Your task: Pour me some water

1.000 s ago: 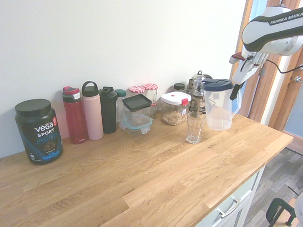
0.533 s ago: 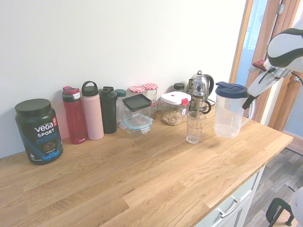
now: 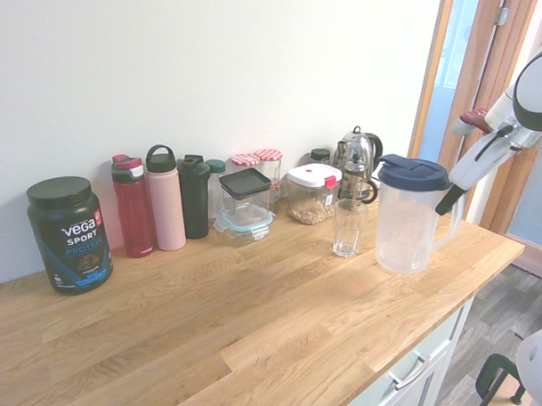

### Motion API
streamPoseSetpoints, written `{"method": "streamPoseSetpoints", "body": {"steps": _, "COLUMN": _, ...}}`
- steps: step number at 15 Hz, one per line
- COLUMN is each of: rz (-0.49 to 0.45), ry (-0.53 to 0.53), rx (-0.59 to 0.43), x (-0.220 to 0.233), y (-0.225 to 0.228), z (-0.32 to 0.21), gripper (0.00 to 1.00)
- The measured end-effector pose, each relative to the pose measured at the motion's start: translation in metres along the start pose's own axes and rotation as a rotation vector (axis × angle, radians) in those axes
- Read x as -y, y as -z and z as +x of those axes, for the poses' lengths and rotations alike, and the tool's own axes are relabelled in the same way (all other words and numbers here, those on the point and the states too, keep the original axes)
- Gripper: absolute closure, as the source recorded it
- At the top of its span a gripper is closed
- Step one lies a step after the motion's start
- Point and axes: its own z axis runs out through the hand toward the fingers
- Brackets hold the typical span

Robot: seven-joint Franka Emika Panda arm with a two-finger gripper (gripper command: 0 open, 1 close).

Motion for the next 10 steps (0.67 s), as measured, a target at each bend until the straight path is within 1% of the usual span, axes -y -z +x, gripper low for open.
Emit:
{"method": "streamPoseSetpoints", "body": {"steps": 2, "rz": 0.04, "ry": -0.015, "rx": -0.023, "x": 0.053, "y": -0.004, "z": -0.025, "gripper": 1.0}}
{"method": "streamPoseSetpoints", "body": {"steps": 5, "rz": 0.079, "ry": 0.0, "rx": -0.026, "x": 0.113, "y": -0.024, "z": -0.063, "gripper": 1.0}}
{"method": "streamPoseSetpoints", "body": {"steps": 8, "rz": 0.089, "ry": -0.018, "rx": -0.06, "x": 0.162, "y": -0.058, "z": -0.095, "gripper": 1.0}}
{"method": "streamPoseSetpoints", "body": {"steps": 10, "rz": 0.086, "ry": -0.042, "rx": -0.064, "x": 0.184, "y": -0.087, "z": -0.108, "gripper": 1.0}}
